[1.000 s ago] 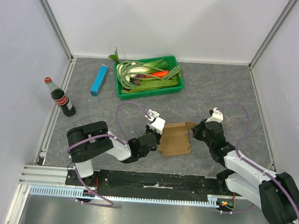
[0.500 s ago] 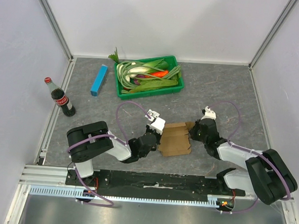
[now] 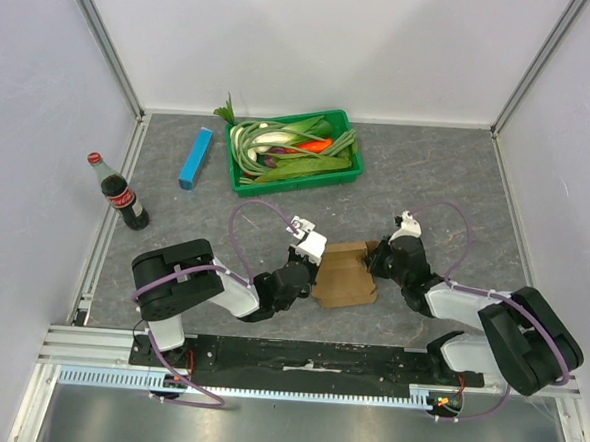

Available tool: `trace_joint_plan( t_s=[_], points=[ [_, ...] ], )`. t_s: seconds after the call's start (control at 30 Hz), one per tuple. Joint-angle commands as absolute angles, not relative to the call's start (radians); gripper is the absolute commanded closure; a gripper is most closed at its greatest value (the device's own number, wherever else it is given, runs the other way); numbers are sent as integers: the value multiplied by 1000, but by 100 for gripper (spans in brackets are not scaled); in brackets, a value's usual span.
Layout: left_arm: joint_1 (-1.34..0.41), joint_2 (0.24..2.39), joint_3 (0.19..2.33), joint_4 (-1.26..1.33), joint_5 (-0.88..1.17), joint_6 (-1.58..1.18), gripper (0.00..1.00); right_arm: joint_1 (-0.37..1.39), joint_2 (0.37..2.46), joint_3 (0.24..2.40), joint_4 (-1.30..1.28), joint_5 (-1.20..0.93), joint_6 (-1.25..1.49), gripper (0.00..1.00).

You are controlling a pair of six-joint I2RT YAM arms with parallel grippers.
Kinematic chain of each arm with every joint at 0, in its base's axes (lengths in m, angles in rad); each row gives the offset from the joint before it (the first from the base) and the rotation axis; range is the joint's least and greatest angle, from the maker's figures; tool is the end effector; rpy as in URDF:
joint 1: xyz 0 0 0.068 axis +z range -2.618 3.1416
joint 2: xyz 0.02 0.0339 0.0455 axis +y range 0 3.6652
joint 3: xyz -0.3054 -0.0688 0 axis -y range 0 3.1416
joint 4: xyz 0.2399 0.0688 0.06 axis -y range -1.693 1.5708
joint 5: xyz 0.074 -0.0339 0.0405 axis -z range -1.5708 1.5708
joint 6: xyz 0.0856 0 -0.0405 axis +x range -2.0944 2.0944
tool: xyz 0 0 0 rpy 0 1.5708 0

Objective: Fold the paper box

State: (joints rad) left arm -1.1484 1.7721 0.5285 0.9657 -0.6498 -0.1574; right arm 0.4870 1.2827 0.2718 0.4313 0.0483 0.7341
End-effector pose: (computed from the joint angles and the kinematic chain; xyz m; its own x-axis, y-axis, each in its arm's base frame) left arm 0.1914 -0.2995 0.1658 -0.1875 0.1128 -0.9758 0.4641 0.8857 0.0132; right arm 0.2184 0.1110 0.1476 -0.6486 0.4137 -0.6389 0.0037 0.8411 0.5409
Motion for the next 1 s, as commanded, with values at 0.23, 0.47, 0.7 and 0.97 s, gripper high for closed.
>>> trace_joint_plan(
  t_s=[0.23, 0.47, 0.7, 0.97],
  points=[
    [-1161, 1778, 554, 986, -672, -173, 98, 497, 1463, 239, 594, 25, 801, 100],
    [-1161, 1770, 532, 997, -707, -183, 98, 497, 1338, 245, 462, 60, 802, 100],
    [-1160, 1737, 519, 973, -707, -190, 98, 495, 1109, 514, -227, 189, 723, 84],
    [-1160, 1738, 509, 997, -710, -193, 98, 497, 1083, 388, -8, -40, 778, 100]
  ],
)
